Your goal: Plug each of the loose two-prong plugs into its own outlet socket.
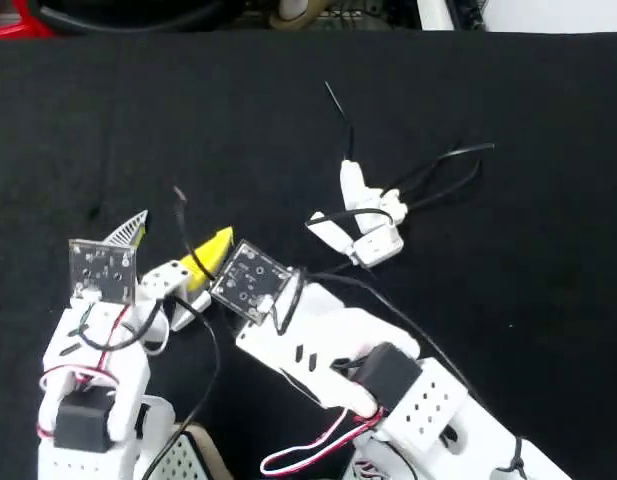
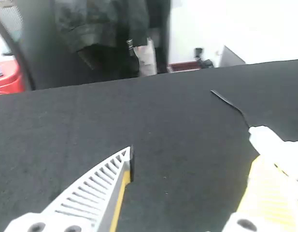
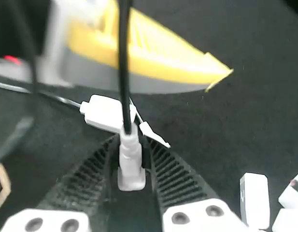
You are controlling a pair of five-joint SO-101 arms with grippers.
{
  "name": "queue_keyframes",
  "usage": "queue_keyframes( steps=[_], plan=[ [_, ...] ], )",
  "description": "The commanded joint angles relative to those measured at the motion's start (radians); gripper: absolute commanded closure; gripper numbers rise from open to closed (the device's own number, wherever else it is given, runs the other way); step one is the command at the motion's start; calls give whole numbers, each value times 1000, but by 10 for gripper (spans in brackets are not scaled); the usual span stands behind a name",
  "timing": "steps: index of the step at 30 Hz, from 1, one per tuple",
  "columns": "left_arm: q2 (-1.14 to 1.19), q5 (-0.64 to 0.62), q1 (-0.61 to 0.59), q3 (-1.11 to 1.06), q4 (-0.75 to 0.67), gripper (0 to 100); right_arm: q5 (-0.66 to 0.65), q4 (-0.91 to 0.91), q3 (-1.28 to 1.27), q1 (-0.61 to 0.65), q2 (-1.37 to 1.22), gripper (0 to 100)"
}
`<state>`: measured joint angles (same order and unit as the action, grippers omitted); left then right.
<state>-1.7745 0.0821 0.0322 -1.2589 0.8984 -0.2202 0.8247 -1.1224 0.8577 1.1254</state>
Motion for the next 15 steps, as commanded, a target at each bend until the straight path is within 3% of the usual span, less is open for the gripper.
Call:
queue_keyframes(
  steps=[1,5,8,12,15],
  plan=[
    [-2,-9,68,124,91,625,-11,-46,-8,12,21,987],
    [-2,66,70,143,143,625,-2,-44,4,-52,21,987],
    [-2,146,-7,116,141,625,8,-46,13,-71,21,987],
    [-2,204,-216,59,141,625,87,-64,4,-69,12,987],
    [-2,267,-389,-1,141,625,206,-226,-58,-66,-59,987]
  ],
)
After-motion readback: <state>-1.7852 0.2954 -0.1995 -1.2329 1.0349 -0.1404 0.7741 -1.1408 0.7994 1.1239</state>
